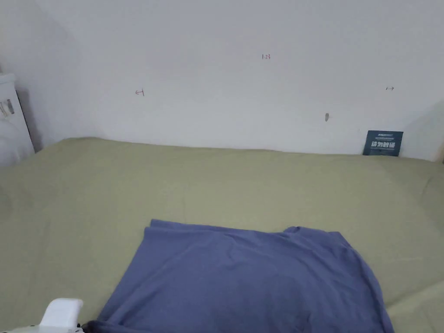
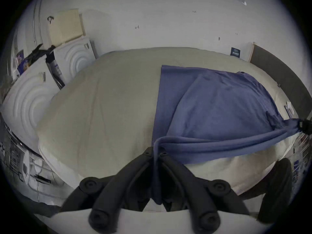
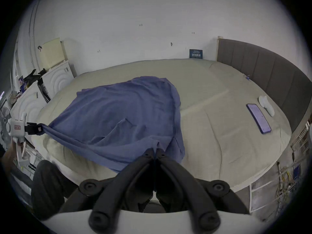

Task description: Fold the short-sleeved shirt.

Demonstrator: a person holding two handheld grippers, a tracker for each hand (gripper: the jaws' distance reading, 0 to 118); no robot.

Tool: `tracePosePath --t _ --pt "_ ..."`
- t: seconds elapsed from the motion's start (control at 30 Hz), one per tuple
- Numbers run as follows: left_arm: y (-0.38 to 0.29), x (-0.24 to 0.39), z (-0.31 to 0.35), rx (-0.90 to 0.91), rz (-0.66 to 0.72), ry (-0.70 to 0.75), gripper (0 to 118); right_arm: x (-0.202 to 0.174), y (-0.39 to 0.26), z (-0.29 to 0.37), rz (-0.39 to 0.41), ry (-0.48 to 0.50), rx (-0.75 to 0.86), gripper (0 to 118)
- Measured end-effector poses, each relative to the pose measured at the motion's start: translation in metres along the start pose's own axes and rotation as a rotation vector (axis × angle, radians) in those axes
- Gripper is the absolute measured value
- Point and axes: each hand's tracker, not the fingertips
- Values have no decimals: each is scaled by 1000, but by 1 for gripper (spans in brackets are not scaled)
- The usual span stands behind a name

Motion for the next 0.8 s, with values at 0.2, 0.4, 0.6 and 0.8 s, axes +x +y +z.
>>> tracePosePath --t 0.2,0.4,0.6,0.8 --pt "2 2 5 51 44 -17 75 -1 -5 -7 -33 -10 1 69" --pt "7 3 48 164 90 8 109 -2 -2 14 -38 -46 49 107" --pt "-7 -1 61 175 69 61 0 -11 -8 27 -19 -69 117 0" --pt "-26 -13 49 69 76 20 0 -9 -13 25 -15 -76 58 0"
